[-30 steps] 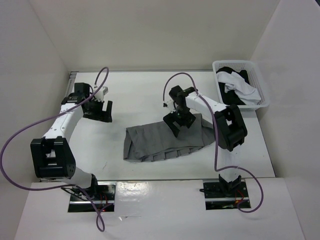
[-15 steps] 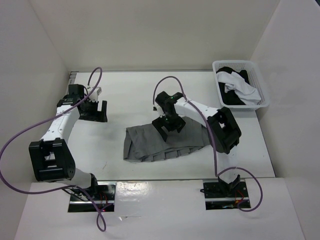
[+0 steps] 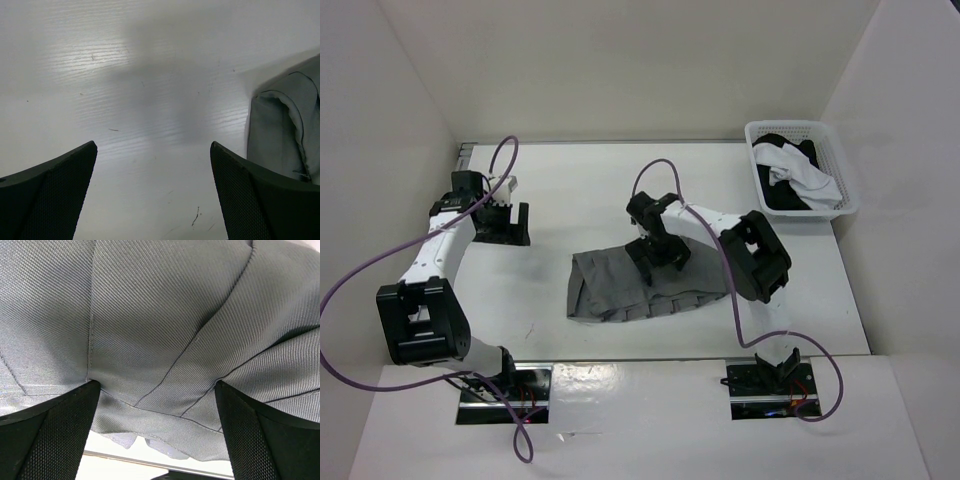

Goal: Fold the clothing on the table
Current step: Fold the skirt

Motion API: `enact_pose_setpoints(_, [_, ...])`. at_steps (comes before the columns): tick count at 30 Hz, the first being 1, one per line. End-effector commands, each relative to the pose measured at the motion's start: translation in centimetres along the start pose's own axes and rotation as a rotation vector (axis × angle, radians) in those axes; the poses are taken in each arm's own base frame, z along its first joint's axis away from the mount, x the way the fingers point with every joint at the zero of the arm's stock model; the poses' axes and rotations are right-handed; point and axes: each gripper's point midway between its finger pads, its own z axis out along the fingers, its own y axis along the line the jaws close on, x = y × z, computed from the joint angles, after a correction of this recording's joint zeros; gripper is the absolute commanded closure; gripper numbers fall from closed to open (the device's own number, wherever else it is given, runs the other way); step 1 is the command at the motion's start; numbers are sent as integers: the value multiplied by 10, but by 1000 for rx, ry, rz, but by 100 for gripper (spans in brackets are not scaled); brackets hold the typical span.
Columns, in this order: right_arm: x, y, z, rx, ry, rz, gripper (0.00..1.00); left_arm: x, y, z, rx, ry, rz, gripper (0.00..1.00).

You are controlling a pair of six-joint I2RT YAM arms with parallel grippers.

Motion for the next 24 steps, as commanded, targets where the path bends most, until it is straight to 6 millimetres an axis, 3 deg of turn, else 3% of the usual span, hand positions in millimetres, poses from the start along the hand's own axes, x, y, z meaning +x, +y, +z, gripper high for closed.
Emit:
enact_pose_setpoints(1, [-19, 10, 41, -17, -40, 71, 1, -5, 0, -7, -8, -34, -14, 0])
enact_pose_setpoints(7, [-49, 8, 54, 19, -82, 97, 1, -5, 3, -7, -13, -35, -22, 0])
enact_pose_setpoints(13, [-90, -9, 47, 85, -175, 115, 1, -9, 2, -9, -6, -46, -19, 0])
enact_pose_setpoints(18, [-98, -26, 55, 148, -161, 116, 1, -6, 0, -7, 6, -39, -21, 0])
enact_pose_setpoints(24, [-126, -44, 51, 180, -217, 120, 1, -6, -2, -7, 17, -41, -21, 0])
